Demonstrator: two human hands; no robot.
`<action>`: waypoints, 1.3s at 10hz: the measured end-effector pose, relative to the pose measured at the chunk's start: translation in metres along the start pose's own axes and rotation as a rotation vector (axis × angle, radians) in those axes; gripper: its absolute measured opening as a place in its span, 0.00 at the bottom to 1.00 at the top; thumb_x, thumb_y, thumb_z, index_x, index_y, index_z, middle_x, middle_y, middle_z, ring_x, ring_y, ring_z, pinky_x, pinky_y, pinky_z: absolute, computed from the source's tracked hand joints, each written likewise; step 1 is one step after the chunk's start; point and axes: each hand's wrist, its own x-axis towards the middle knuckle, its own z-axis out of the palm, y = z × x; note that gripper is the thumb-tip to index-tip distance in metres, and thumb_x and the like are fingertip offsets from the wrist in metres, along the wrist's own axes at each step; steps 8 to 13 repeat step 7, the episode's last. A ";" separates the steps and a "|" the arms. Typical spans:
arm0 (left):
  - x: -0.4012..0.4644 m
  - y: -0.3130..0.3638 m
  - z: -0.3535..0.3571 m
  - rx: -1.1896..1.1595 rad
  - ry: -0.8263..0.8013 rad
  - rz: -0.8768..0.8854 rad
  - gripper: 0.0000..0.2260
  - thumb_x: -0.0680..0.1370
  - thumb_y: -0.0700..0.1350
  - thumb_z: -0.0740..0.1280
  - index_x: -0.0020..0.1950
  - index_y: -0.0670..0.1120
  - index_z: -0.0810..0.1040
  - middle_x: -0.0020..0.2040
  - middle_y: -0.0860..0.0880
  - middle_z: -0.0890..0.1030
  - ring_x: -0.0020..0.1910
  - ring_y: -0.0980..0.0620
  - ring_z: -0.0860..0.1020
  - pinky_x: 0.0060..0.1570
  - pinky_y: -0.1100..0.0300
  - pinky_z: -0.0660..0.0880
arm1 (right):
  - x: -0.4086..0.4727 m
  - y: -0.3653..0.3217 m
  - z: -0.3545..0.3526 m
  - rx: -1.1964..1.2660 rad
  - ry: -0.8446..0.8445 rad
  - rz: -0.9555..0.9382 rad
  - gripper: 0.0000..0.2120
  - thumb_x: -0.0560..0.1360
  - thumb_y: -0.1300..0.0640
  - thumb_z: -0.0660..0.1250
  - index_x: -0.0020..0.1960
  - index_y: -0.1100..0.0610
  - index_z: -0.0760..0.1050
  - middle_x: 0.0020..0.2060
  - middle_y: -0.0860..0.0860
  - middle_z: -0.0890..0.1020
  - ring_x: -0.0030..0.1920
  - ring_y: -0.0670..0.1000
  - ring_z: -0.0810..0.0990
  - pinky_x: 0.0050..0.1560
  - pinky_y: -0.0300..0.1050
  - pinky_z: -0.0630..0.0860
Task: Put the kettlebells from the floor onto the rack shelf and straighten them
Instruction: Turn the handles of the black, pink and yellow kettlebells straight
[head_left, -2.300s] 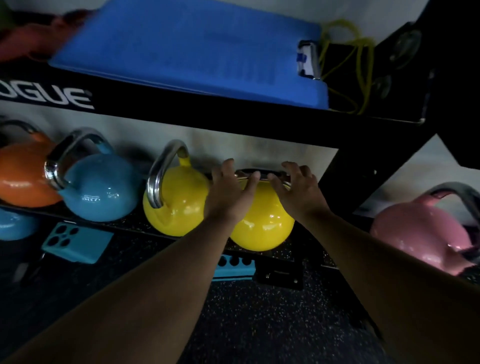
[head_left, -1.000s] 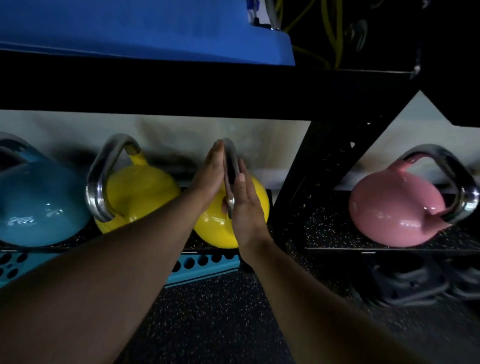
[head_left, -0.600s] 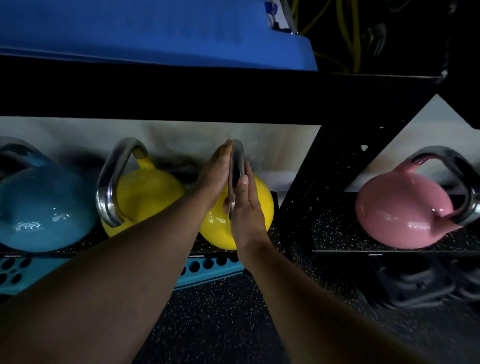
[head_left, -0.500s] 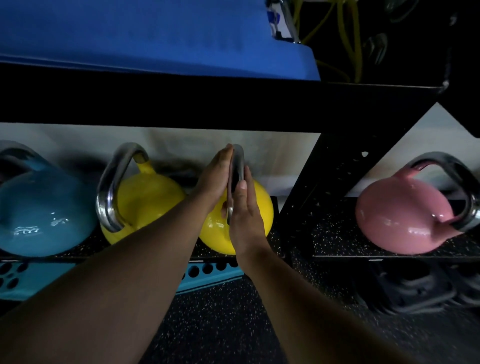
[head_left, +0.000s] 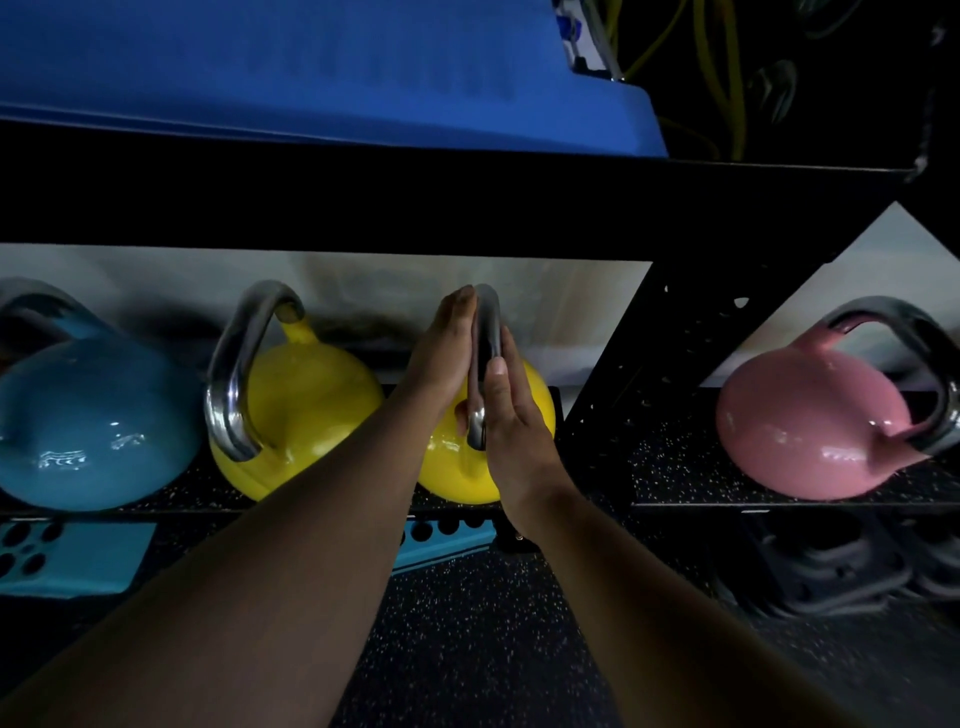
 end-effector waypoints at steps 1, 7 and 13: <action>0.000 0.000 0.000 -0.001 -0.005 0.003 0.22 0.84 0.59 0.49 0.76 0.53 0.65 0.74 0.42 0.71 0.70 0.41 0.72 0.69 0.46 0.70 | 0.002 0.002 -0.001 0.009 -0.014 0.000 0.24 0.81 0.40 0.51 0.77 0.35 0.54 0.67 0.34 0.69 0.67 0.36 0.68 0.55 0.27 0.68; -0.004 0.031 -0.021 0.564 0.123 0.085 0.21 0.83 0.57 0.58 0.72 0.48 0.70 0.70 0.40 0.75 0.68 0.38 0.74 0.63 0.51 0.72 | 0.008 -0.043 -0.034 -0.475 0.054 -0.002 0.19 0.79 0.45 0.63 0.69 0.46 0.70 0.45 0.58 0.84 0.34 0.45 0.79 0.35 0.39 0.73; -0.004 0.031 -0.021 0.564 0.123 0.085 0.21 0.83 0.57 0.58 0.72 0.48 0.70 0.70 0.40 0.75 0.68 0.38 0.74 0.63 0.51 0.72 | 0.008 -0.043 -0.034 -0.475 0.054 -0.002 0.19 0.79 0.45 0.63 0.69 0.46 0.70 0.45 0.58 0.84 0.34 0.45 0.79 0.35 0.39 0.73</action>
